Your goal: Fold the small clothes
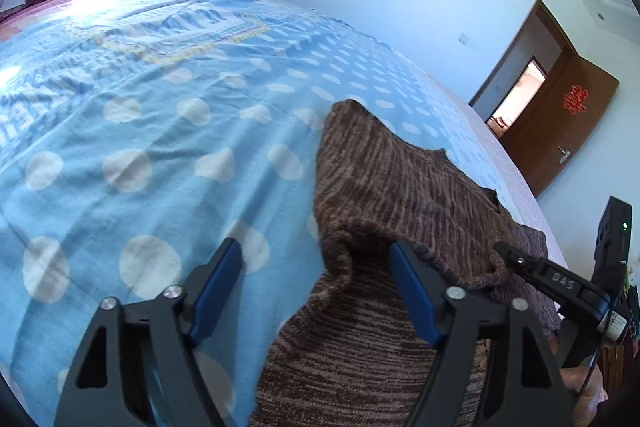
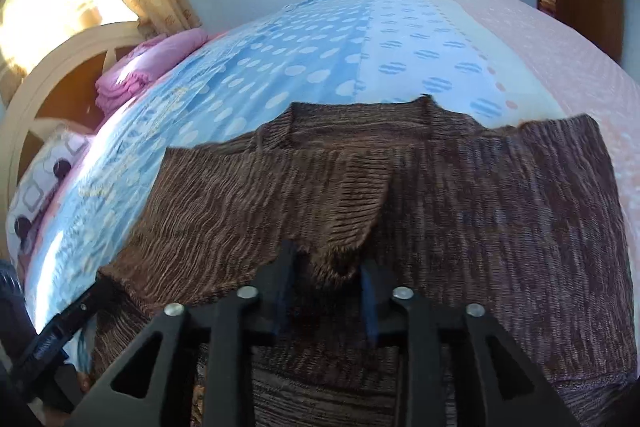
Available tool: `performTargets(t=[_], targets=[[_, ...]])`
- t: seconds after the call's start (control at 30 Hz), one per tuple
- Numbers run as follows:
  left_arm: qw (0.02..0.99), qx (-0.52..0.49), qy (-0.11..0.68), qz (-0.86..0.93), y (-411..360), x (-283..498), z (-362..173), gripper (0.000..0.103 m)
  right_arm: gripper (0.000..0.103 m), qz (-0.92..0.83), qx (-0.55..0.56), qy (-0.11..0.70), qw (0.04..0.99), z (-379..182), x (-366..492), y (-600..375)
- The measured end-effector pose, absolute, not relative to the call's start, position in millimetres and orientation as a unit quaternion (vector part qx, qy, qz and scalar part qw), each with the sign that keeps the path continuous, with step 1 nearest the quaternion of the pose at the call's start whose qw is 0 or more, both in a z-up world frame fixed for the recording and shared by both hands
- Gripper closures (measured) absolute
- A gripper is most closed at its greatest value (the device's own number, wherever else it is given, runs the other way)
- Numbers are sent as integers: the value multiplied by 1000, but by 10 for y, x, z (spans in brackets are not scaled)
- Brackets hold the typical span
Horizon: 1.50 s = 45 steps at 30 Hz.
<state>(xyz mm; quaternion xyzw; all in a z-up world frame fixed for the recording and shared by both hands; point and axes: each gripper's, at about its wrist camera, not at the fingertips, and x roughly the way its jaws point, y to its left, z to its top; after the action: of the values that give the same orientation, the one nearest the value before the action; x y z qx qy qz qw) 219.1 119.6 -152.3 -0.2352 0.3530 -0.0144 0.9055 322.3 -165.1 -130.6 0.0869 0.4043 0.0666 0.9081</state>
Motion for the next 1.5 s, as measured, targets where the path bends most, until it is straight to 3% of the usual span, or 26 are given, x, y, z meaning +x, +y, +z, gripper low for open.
performTargets(t=[0.1,0.33,0.47,0.57,0.63,0.7,1.1,1.2,1.4,1.5], targets=[[902,-253,349,-11,1261,2172,-1538,34,71,-56,41,403,913,-1270,3079,-1845],[905,-202,375,22,1100,2221,-1490,34,71,68,61,352,931,-960,2751,-1510],[906,-140,399,31,924,2266,-1481,21,71,125,18,361,924,-920,3004,-981],[905,-127,404,36,919,2240,-1485,21,71,165,0,409,898,-1141,3219,-725],[905,-149,397,37,1031,2208,-1485,22,71,170,-23,436,884,-1296,3217,-708],[902,-171,395,41,1154,2187,-1484,35,71,180,-22,421,889,-1288,3033,-866],[902,-173,390,62,1294,2047,-1440,35,71,97,11,424,900,-1205,2213,-1667],[906,-170,381,71,1323,1928,-1348,25,71,102,32,402,910,-1019,2066,-1664],[919,-141,367,-28,1421,1660,-1076,19,70,99,40,339,935,-528,1443,-1856],[923,-125,350,-100,1507,1395,-946,14,62,88,46,317,943,-334,981,-2116]])
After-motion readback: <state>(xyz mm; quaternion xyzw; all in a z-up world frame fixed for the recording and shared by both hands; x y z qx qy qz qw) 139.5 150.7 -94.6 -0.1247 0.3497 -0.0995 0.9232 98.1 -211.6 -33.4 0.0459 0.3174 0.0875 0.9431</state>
